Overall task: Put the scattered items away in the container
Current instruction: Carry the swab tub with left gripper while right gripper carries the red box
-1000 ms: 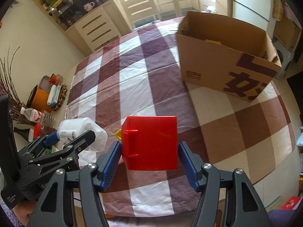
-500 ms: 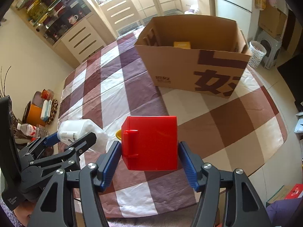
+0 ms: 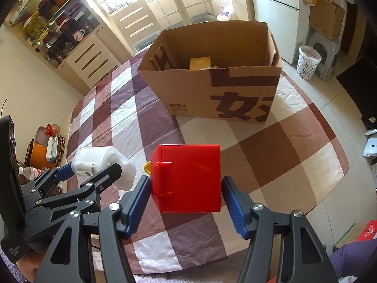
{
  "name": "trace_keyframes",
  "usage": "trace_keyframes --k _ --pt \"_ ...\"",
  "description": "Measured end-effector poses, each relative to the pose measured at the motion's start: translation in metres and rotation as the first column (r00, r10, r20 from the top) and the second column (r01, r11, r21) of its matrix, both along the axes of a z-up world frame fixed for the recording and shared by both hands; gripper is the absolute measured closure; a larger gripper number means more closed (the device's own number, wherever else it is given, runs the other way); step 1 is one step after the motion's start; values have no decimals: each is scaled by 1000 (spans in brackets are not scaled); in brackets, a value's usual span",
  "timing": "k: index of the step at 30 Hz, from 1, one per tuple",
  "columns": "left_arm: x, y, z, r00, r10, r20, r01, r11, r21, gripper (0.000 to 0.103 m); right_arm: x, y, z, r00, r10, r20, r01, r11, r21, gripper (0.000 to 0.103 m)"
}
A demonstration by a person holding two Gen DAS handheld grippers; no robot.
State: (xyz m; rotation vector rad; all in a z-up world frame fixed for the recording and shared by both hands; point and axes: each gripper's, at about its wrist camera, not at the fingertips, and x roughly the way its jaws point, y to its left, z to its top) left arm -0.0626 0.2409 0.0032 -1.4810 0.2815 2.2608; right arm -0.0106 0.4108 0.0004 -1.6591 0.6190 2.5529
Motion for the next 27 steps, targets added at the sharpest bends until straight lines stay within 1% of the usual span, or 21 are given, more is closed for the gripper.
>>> trace_keyframes --k 27 --pt "-21 55 -16 997 -72 40 72 997 -14 23 -16 43 -11 998 -52 31 52 999 2 40"
